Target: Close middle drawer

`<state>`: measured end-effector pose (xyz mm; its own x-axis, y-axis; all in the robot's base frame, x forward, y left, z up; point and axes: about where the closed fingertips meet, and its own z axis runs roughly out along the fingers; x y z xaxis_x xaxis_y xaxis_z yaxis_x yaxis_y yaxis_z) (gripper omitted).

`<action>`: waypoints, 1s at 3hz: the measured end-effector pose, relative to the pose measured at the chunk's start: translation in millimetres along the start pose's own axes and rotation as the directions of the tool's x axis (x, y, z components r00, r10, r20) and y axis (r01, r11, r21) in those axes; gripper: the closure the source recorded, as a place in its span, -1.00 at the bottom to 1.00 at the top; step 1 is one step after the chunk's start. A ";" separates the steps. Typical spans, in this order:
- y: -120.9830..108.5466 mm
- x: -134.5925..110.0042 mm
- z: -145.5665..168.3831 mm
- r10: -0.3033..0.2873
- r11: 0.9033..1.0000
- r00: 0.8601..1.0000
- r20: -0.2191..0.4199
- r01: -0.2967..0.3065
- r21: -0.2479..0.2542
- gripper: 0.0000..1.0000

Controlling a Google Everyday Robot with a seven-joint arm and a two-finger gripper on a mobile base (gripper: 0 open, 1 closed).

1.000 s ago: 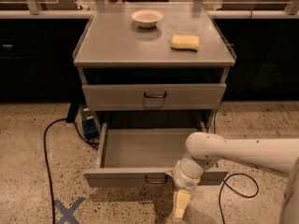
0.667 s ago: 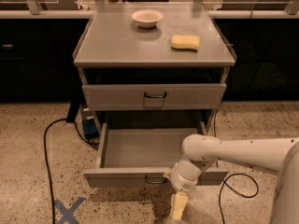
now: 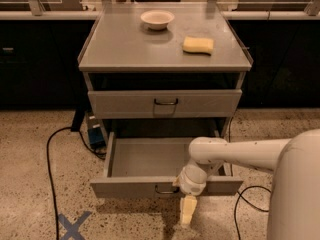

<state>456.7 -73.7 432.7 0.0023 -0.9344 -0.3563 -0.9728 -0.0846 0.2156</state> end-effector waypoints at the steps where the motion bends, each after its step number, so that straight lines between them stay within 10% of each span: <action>1: -32.6 4.0 -21.4 -0.002 0.998 0.999 -0.042 0.005 0.059 -1.00; 3: -32.2 14.0 -8.2 0.033 0.999 0.999 0.019 -0.033 0.023 -1.00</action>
Offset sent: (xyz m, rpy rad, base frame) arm 0.0298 -0.0068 0.0091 -0.0334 -0.0491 -0.0063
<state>490.0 -86.9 428.2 -0.0340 -0.9299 -0.3663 -0.9774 -0.0456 0.2066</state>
